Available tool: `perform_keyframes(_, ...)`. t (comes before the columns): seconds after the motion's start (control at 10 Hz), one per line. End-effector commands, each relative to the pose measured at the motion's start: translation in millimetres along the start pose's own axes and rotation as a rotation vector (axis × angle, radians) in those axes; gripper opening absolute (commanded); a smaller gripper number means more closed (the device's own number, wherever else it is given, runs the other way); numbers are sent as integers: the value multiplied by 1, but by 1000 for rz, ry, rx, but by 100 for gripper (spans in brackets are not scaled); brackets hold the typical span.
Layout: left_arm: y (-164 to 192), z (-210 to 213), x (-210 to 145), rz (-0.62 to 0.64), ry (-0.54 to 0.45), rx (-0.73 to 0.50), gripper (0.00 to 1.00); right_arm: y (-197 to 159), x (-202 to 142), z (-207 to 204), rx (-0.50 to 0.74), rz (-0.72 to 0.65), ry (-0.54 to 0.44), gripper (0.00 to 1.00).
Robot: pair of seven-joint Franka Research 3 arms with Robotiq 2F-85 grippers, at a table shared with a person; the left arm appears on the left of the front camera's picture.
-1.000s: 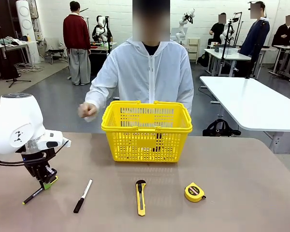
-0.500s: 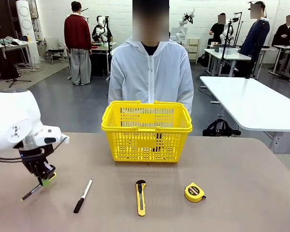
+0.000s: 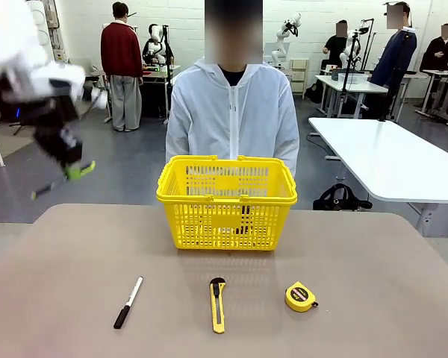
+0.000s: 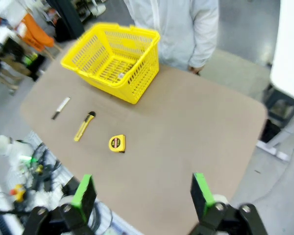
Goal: Place the items the person wants into the basket.
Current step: Pick up the item the person points to and place it in the Market Basket.
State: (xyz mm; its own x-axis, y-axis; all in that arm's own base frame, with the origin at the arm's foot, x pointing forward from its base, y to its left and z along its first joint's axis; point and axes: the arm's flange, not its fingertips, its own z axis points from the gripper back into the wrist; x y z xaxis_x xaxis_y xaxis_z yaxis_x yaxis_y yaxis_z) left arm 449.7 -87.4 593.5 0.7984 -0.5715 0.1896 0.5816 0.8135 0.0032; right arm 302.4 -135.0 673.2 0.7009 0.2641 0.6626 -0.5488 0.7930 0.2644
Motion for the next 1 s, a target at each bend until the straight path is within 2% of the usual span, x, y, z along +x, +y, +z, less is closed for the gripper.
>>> perform_keyframes(0.0, 9, 15, 88, -168, 12, -39, 0, -1, 1, -1, -4, 1, -2, 100)
perform_keyframes(0.1, -6, 17, 132, -245, -7, -52, 0, -1, 1, -1, -4, 1, -2, 100)
perform_keyframes(0.3, -48, -10, 222, -374, -1, -43, 0, -1, 1, -1, -4, 1, -2, 100)
perform_keyframes(0.5, -85, -51, 281, -477, 8, -48, 0, -1, 1, -1, -4, 1, -2, 100)
perform_keyframes(0.7, -111, -102, 309, -533, 40, -57, 0, -1, 1, -1, -4, 1, -2, 100)
perform_keyframes(0.9, -120, -141, 308, -588, 67, -56, 0, -1, 1, -1, -4, 1, -2, 100)
